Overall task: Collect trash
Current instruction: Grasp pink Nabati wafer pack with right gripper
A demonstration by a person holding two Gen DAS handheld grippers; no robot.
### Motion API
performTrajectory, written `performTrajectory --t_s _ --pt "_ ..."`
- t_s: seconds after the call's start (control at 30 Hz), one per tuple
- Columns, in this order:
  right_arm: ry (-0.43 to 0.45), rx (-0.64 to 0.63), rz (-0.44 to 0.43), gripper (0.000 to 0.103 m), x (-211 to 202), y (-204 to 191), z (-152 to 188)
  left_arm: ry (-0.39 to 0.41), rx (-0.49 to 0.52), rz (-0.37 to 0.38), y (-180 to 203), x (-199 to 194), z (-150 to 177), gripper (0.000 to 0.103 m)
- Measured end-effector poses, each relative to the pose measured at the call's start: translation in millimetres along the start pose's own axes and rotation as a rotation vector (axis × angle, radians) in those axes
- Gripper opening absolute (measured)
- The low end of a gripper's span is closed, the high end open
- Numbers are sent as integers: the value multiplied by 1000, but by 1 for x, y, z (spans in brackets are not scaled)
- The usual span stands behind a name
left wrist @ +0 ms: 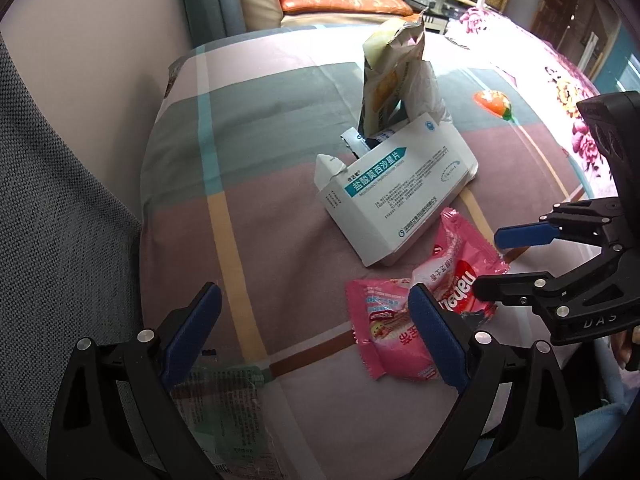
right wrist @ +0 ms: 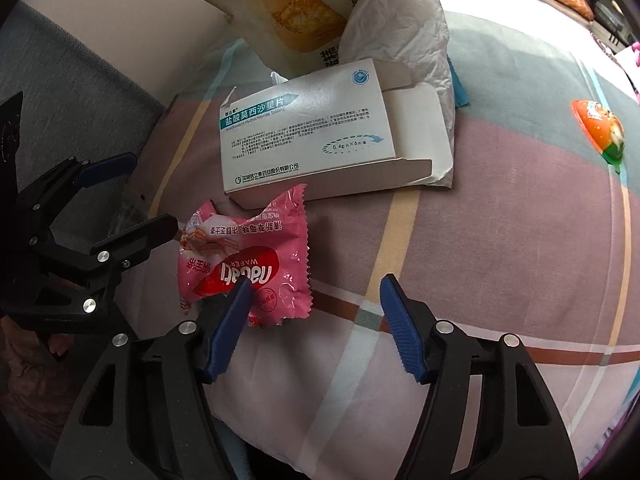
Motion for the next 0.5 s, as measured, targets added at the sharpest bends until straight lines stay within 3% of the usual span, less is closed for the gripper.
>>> performTrajectory --t_s 0.1,0.27,0.5 --pt "-11 18 -60 12 9 0 -2 -8 -18 4 -8 3 -1 94" --pt "2 12 -70 6 2 4 -2 -17 -21 28 -5 8 -4 94" --pt "40 82 53 6 -31 53 7 14 38 58 24 12 -21 94"
Point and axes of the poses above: each gripper's, at about its wrist camera, not at the fingertips, and x roughly the way its jaws point, y to its right, z to its underside, the point moved 5 cm from there along x, roughly the way its jaws point, and after that the axes turned 12 degrees about -x, right-handed, at the moved point
